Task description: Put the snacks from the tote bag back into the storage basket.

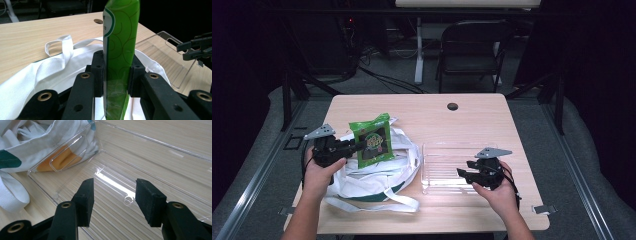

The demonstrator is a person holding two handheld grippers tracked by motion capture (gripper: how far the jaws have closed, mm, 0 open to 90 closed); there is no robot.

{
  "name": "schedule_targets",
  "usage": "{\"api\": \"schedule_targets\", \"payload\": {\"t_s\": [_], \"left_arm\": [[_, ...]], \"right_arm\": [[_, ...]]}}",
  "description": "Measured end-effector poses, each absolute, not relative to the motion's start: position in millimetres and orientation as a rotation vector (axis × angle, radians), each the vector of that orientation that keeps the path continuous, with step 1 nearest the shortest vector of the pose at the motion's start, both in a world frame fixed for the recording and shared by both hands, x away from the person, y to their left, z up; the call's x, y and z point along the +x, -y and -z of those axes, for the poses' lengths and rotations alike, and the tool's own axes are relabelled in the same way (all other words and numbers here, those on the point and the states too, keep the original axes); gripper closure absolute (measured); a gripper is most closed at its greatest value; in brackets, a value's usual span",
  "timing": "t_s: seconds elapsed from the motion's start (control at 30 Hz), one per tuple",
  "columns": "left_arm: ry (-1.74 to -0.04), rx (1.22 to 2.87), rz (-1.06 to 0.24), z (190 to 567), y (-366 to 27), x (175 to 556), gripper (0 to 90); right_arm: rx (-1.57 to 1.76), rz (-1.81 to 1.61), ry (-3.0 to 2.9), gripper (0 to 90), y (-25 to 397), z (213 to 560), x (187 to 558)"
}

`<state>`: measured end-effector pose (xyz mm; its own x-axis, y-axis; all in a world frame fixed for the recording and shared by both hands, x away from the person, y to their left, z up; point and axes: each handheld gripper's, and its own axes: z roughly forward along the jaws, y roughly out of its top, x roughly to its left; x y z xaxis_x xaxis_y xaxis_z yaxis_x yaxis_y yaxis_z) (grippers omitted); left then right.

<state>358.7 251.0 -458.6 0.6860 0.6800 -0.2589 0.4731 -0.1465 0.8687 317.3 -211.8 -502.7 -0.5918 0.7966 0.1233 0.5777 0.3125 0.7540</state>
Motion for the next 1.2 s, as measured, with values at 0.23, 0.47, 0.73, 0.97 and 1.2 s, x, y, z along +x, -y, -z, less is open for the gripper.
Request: {"api": "schedule_targets", "payload": {"t_s": [0.23, 0.47, 0.73, 0.97, 1.2], "left_arm": [[-0.889, 1.790, -0.249, 453, -246, 355, 72.4], [-0.868, 1.782, -0.249, 450, -241, 352, 72.4], [-0.847, 1.774, -0.242, 448, -236, 350, 72.4], [-0.832, 1.762, -0.227, 446, -232, 350, 72.3], [-0.805, 1.773, -0.220, 445, -222, 349, 72.3]], "right_arm": [[1.228, -1.166, -2.291, 44.2, 211, 501, 316], [1.218, -1.205, -2.258, 37.7, 211, 498, 315], [1.153, -1.166, -2.276, 42.2, 209, 497, 313], [1.110, -1.107, -2.293, 46.2, 208, 492, 314], [1.046, -1.058, -2.327, 48.3, 203, 482, 318]]}}
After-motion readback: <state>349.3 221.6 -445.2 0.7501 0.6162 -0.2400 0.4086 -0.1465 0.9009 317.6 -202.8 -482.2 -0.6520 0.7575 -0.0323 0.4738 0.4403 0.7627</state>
